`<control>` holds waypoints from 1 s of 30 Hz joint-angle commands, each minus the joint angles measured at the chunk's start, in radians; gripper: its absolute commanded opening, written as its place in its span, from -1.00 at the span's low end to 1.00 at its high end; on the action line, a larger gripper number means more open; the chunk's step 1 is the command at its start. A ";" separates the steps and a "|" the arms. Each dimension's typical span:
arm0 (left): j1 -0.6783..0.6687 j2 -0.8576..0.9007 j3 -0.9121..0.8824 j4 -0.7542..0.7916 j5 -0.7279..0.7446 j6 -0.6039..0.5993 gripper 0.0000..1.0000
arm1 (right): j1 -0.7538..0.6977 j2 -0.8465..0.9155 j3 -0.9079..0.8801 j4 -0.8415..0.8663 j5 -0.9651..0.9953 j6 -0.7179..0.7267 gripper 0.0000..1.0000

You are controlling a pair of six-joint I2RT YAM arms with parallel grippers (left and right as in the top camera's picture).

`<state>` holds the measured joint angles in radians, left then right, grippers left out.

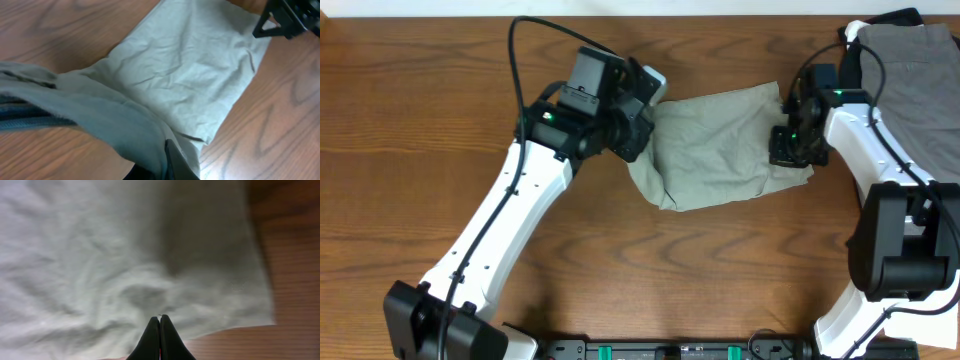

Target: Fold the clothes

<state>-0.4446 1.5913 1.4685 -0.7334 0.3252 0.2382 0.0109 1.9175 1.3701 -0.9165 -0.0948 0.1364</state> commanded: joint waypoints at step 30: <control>-0.179 0.133 0.034 0.182 0.000 0.012 -0.88 | -0.011 -0.006 -0.273 0.195 0.027 -0.018 -0.98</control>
<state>-0.5983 1.7023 1.4708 -0.5674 0.3233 0.2405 0.0040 1.8904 1.1358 -0.7120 -0.0761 0.1207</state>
